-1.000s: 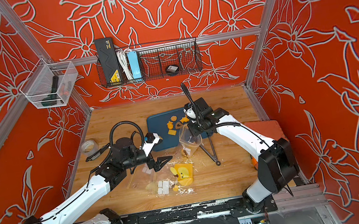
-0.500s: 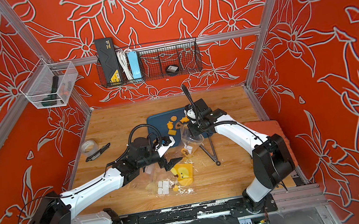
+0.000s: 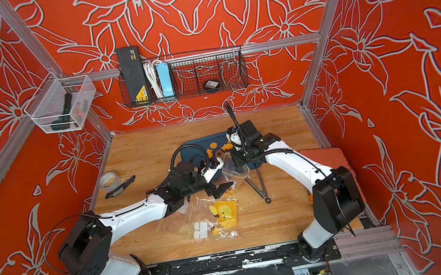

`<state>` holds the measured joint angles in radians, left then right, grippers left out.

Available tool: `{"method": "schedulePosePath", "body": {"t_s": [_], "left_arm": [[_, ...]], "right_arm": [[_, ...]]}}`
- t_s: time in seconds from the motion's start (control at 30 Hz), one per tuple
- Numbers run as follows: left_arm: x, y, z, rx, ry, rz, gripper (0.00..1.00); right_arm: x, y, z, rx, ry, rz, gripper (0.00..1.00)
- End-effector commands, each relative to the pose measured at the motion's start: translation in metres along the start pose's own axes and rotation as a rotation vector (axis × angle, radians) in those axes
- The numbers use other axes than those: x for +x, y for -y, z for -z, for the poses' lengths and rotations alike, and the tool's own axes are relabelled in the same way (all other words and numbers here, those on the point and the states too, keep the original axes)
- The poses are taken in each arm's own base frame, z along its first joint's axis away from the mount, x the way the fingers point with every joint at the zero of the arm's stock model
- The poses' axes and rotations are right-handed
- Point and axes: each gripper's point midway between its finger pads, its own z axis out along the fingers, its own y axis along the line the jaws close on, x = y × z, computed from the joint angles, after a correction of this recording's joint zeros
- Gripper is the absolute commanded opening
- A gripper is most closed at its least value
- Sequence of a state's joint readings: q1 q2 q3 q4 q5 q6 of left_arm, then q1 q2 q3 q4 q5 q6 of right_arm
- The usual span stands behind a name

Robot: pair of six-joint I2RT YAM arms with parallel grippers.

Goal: Put the cookies into a resealable bag to prevent moisture
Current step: Close the ziploc bag at the center of the board.

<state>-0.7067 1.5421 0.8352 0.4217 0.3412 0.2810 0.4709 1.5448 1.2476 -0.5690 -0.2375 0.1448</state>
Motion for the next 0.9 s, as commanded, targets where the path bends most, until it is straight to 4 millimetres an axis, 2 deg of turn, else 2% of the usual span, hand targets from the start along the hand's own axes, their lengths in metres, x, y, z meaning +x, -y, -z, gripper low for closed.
{"method": "schedulePosePath", "body": {"t_s": [0.0,0.13,0.27,0.6,0.87], "left_arm": [[-0.013,-0.003,-0.008,0.000,0.036,-0.018,0.98],[-0.010,-0.006,-0.012,-0.011,0.025,-0.024,0.87],[-0.012,-0.008,-0.010,-0.022,0.030,-0.032,0.64],[-0.014,-0.011,-0.004,-0.049,0.027,-0.053,0.28],[-0.016,-0.009,-0.002,-0.043,0.027,-0.061,0.07]], "right_arm": [[0.001,-0.002,0.007,-0.012,0.010,-0.006,0.00],[-0.001,-0.002,0.009,-0.010,0.013,-0.003,0.00],[0.000,-0.001,0.009,0.000,0.010,0.000,0.00],[0.002,0.002,0.009,0.014,0.006,0.001,0.00],[0.004,0.004,0.009,0.023,0.006,0.000,0.00]]}}
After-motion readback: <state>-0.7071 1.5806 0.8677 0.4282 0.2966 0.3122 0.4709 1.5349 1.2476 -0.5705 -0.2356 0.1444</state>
